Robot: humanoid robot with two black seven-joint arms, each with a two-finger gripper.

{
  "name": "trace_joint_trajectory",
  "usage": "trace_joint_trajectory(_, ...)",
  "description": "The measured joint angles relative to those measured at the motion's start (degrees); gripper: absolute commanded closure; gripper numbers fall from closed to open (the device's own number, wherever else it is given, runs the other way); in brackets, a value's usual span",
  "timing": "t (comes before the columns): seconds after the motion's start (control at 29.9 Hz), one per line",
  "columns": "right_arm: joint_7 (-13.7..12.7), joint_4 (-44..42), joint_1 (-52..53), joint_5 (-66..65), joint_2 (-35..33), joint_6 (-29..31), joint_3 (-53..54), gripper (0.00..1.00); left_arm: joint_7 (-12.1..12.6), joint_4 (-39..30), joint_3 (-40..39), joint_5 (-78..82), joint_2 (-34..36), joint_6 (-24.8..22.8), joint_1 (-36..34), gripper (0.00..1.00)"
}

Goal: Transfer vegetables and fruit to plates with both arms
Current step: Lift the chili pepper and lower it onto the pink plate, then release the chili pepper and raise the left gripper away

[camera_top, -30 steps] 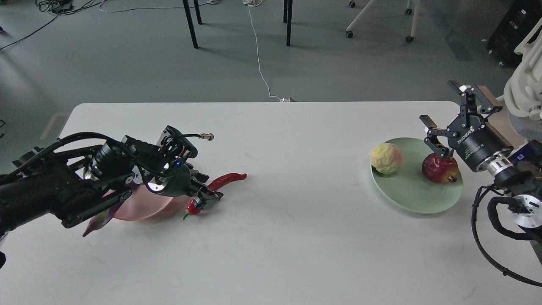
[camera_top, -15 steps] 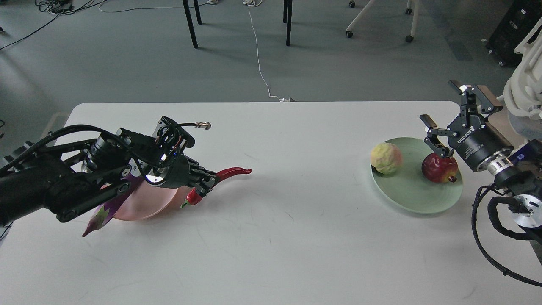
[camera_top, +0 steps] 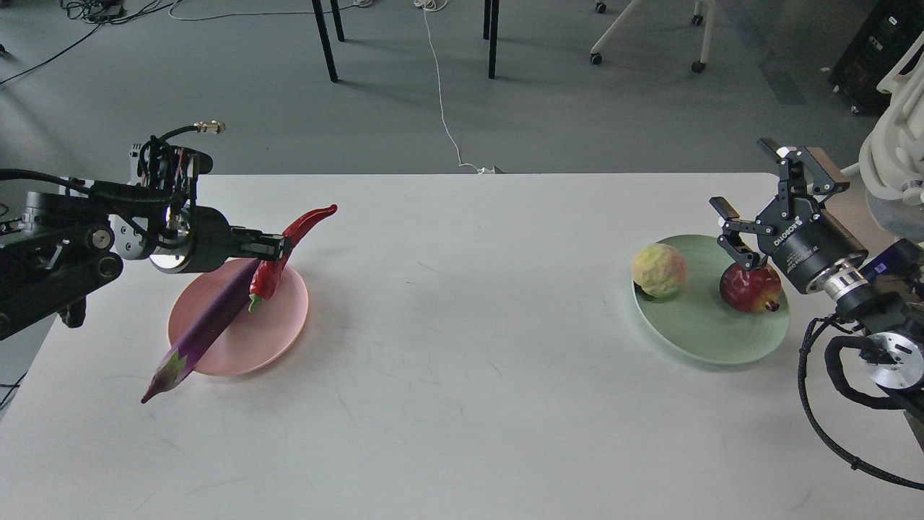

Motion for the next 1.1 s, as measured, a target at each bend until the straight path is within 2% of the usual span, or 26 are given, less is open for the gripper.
trace_joint_trajectory(0.2,0.0,0.0,0.0,-0.04,0.02,0.0,-0.02,0.02,7.44,-0.32,0.01,-14.2,0.63,0.0,0.03,0.89)
trace_joint_trajectory(0.3,0.0,0.0,0.0,-0.04,0.01,0.0,-0.03,0.02,9.37,-1.66,0.15,-16.83,1.59,0.0,0.18,0.88)
trace_joint_trajectory(0.7,0.0,0.09,0.0,-0.04,-0.1,0.0,0.06,0.02,10.16,-8.31,0.73,-16.82,8.36,0.0,3.63,0.86)
trace_joint_trajectory(0.84,0.0,0.06,0.0,-0.05,-0.02,0.0,0.03,0.02,10.13,-10.65,0.47,-16.83,8.77,0.0,4.26,0.79)
trace_joint_trajectory(0.87,0.0,0.04,0.0,-0.04,-0.01,0.0,0.01,0.02,10.12,-10.95,0.43,-16.84,8.78,0.0,4.29,0.75)
trace_joint_trajectory(0.9,0.0,0.02,0.0,-0.04,-0.01,0.0,0.0,0.02,10.11,-11.14,0.39,-16.84,8.79,0.0,4.32,0.67)
trace_joint_trajectory(0.97,0.0,0.02,0.0,-0.04,-0.01,0.0,-0.01,0.02,10.11,-11.27,0.35,-16.84,8.86,0.0,4.38,0.47)
trace_joint_trajectory(1.0,0.0,0.03,0.0,-0.04,0.0,0.0,-0.01,0.02,10.11,-11.3,0.35,-16.83,8.87,0.0,4.4,0.31)
trace_joint_trajectory(1.04,0.0,0.03,0.0,-0.04,0.0,0.0,-0.01,0.02,10.11,-11.31,0.35,-16.8,8.89,0.0,4.4,0.02)
trace_joint_trajectory(1.1,0.0,0.05,0.0,-0.04,0.0,-0.01,-0.01,0.02,10.08,-11.28,0.33,-16.76,8.94,0.0,4.4,0.0)
